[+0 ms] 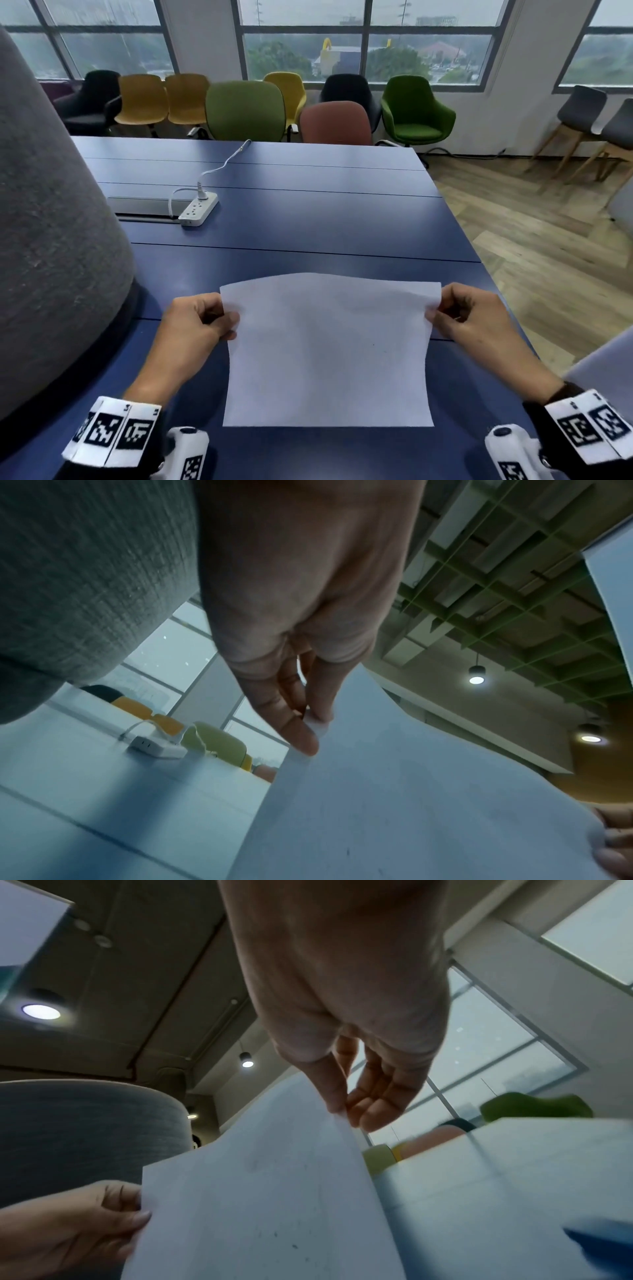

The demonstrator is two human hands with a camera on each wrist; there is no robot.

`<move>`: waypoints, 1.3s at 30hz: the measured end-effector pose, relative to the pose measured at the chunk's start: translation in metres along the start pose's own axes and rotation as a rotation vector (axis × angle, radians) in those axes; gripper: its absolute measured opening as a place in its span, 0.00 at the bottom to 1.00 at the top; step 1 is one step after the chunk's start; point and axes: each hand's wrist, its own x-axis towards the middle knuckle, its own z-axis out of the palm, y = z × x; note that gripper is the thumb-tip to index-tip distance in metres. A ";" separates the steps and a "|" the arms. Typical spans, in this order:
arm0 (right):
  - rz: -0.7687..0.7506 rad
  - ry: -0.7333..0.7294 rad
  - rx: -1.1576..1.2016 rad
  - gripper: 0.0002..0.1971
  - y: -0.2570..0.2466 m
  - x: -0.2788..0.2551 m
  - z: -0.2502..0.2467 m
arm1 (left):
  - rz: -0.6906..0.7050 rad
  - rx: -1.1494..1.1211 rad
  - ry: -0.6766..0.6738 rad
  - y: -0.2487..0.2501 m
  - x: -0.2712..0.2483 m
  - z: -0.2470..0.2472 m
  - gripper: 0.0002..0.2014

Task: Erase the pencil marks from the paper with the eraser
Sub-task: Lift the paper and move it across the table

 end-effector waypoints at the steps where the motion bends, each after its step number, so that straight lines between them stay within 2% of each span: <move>1: -0.037 0.018 -0.021 0.09 -0.005 -0.003 -0.001 | 0.020 -0.010 0.015 0.003 -0.002 -0.003 0.13; 4: -0.138 0.104 -0.057 0.09 -0.025 -0.012 -0.003 | 0.102 -0.068 0.071 0.015 -0.008 -0.012 0.20; 9: -0.257 0.254 -0.034 0.07 -0.050 -0.021 -0.008 | 0.231 -0.118 0.156 0.035 -0.016 -0.025 0.13; 14: -0.218 0.168 -0.080 0.10 -0.036 -0.023 0.003 | 0.215 -0.031 0.129 0.023 -0.019 -0.023 0.14; 18: -0.247 0.187 -0.024 0.07 -0.038 -0.022 0.002 | 0.241 -0.047 0.165 0.025 -0.016 -0.028 0.16; 21: -0.240 0.149 -0.050 0.07 -0.037 -0.020 0.005 | 0.232 -0.040 0.135 0.025 -0.015 -0.027 0.21; 25: -0.256 0.165 -0.041 0.08 -0.037 -0.019 0.006 | 0.233 -0.057 0.149 0.023 -0.015 -0.026 0.16; 28: -0.205 0.120 -0.116 0.11 -0.026 -0.014 0.008 | 0.195 -0.030 0.125 0.017 -0.011 -0.025 0.17; 32: -0.086 0.070 -0.160 0.07 0.004 0.007 -0.007 | 0.204 -0.049 0.138 0.034 0.006 -0.029 0.15; 35: -0.023 -0.078 -0.470 0.06 0.039 0.031 -0.023 | 0.210 -0.010 0.130 0.063 0.039 -0.033 0.11; 37: 0.049 -0.210 -0.678 0.10 0.061 0.041 -0.026 | 0.202 0.034 0.099 0.084 0.065 -0.028 0.11; 39: 0.093 -0.293 -0.741 0.11 0.074 0.046 -0.022 | 0.190 0.058 0.035 0.102 0.088 -0.014 0.13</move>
